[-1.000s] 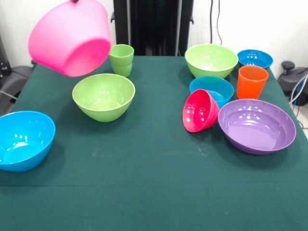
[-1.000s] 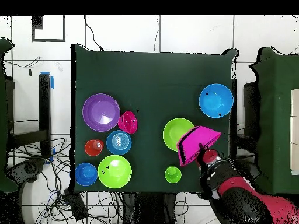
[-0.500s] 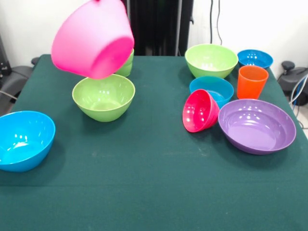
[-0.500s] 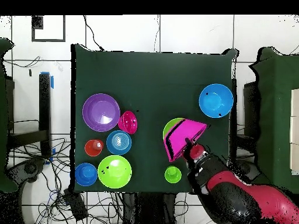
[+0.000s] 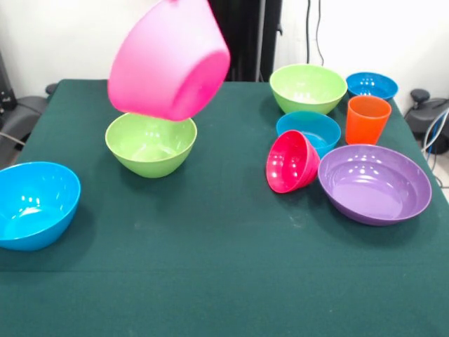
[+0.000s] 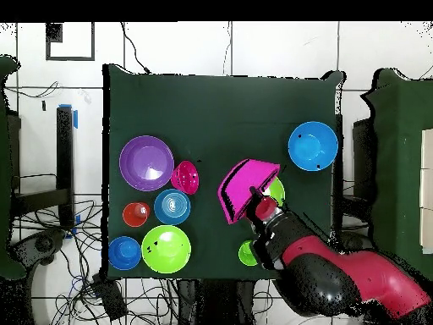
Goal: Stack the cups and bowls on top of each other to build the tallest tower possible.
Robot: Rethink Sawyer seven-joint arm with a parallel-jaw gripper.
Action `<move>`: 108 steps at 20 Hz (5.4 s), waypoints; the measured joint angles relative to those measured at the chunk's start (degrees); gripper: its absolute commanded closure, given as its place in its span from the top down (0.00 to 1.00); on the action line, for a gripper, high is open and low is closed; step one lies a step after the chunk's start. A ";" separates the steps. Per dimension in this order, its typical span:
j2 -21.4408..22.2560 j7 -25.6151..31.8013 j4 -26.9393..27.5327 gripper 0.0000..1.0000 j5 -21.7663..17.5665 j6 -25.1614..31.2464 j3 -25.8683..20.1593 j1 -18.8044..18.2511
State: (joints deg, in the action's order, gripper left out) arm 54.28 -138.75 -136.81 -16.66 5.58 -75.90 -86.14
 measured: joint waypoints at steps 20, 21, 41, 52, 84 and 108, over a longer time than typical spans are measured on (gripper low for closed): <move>-2.58 0.00 7.45 0.00 2.32 -6.05 -1.47 10.28; -3.22 0.00 7.96 0.00 2.30 -6.29 -1.37 10.74; -22.29 0.00 16.55 0.00 -12.59 -9.84 1.08 13.60; -31.15 0.00 17.65 0.00 -20.20 -9.78 0.36 9.05; -50.53 0.00 21.71 0.00 -32.05 -1.46 -10.97 6.16; -71.23 24.71 23.84 0.00 -32.29 8.35 -14.98 1.76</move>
State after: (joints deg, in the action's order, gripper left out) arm -16.95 -114.04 -112.97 -48.95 13.94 -90.88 -84.38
